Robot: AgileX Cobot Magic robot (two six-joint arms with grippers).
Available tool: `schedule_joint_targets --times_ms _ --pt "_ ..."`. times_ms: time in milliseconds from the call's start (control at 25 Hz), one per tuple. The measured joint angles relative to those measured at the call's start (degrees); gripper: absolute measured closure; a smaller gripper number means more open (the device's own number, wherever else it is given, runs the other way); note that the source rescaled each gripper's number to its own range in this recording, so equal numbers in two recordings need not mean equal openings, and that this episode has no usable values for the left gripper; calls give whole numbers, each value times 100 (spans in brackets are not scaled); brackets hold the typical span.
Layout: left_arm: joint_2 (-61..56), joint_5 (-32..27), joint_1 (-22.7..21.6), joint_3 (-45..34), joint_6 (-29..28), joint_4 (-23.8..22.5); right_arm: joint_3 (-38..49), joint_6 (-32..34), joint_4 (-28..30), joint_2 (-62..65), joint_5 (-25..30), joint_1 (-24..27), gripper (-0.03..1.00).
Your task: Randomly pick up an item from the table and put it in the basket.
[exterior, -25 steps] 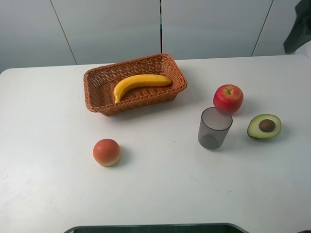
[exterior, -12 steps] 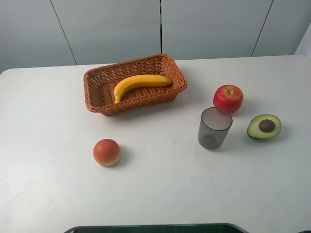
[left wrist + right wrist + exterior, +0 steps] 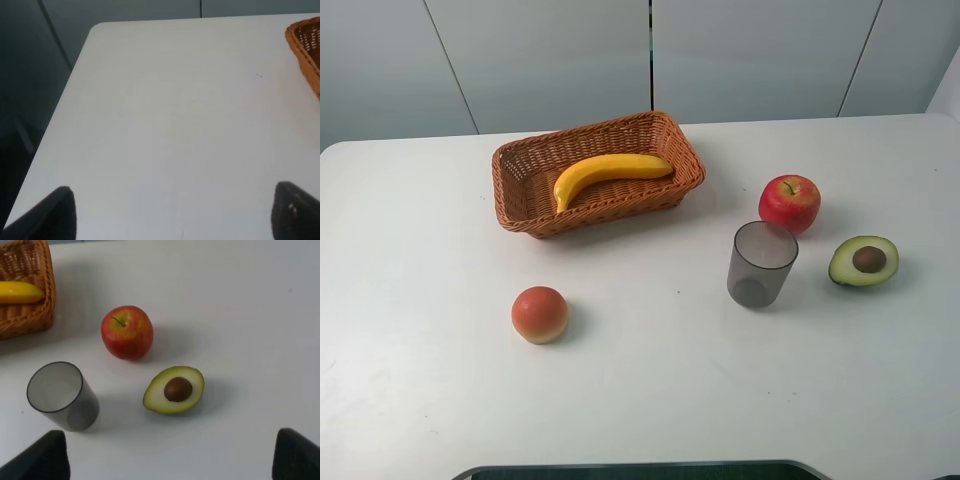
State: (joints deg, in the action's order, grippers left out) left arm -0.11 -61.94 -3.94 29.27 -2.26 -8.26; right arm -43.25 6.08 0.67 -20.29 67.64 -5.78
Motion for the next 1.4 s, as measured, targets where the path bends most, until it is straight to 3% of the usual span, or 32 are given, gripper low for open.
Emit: schedule_joint_targets --times_ms 640,960,1400 --pt "0 0 0 0 -12 0 992 -526 -147 1641 -131 0 18" --pt "0 0 0 0 -26 0 1228 -540 -169 1969 -97 0 18" --pt "0 0 0 0 -35 0 1394 -540 -169 2016 -462 0 18"
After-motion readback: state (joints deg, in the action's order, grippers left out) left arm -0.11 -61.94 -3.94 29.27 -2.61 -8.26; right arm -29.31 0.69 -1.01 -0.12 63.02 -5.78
